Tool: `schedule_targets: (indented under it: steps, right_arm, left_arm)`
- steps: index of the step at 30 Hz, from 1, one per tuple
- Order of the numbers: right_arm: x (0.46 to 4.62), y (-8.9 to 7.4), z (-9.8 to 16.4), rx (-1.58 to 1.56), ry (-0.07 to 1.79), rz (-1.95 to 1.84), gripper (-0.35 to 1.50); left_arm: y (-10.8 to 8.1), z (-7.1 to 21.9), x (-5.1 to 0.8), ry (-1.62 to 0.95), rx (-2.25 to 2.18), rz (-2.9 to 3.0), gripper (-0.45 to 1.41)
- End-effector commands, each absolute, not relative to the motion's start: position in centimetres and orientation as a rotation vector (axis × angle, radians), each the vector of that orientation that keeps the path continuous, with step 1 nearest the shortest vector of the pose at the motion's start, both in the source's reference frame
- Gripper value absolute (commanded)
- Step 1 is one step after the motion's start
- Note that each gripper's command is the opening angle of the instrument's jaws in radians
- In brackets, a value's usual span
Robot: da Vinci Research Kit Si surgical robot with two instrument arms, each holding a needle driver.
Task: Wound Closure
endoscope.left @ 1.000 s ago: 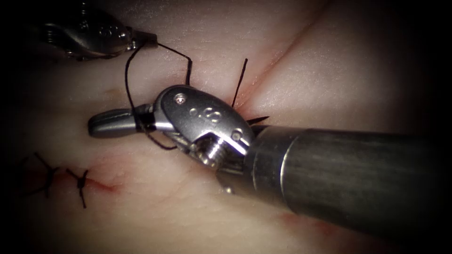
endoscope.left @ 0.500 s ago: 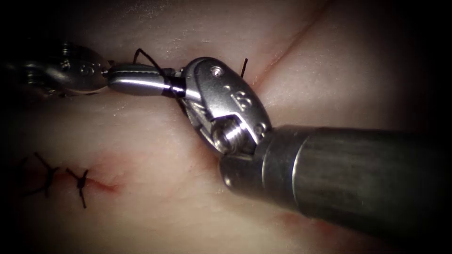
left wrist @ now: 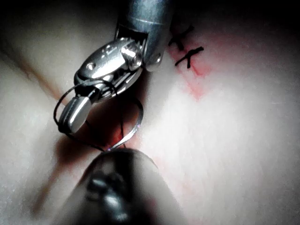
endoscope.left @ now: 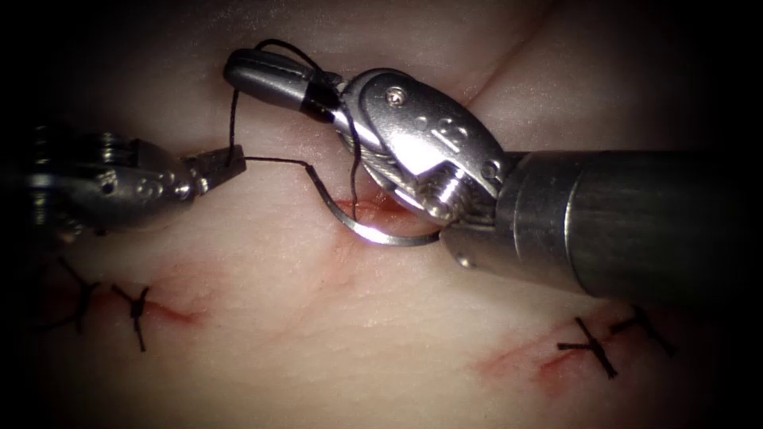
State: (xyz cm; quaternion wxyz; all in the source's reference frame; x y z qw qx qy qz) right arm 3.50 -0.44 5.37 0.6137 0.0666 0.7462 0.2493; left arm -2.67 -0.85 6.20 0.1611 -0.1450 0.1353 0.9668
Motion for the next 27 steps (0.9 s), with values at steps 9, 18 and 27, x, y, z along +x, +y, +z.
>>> schedule_targets:
  steps: [9, 18, 27]
  right_arm:
    - [3.68, -0.4, 5.5, 0.144, 1.578, 0.633, 0.93]
    - [3.62, -0.4, 5.6, 0.139, 1.382, 0.603, 0.96]
    - [3.49, -0.6, 5.8, 0.167, 1.244, 0.523, 0.86]
  left_arm:
    - [-1.0, 6.0, -2.82, 0.538, -0.28, 2.845, -0.45]
    - [-1.2, 5.6, -2.91, 0.706, -0.152, 2.908, -0.45]
    - [-0.9, 5.2, -2.83, 0.994, -0.03, 2.858, -0.45]
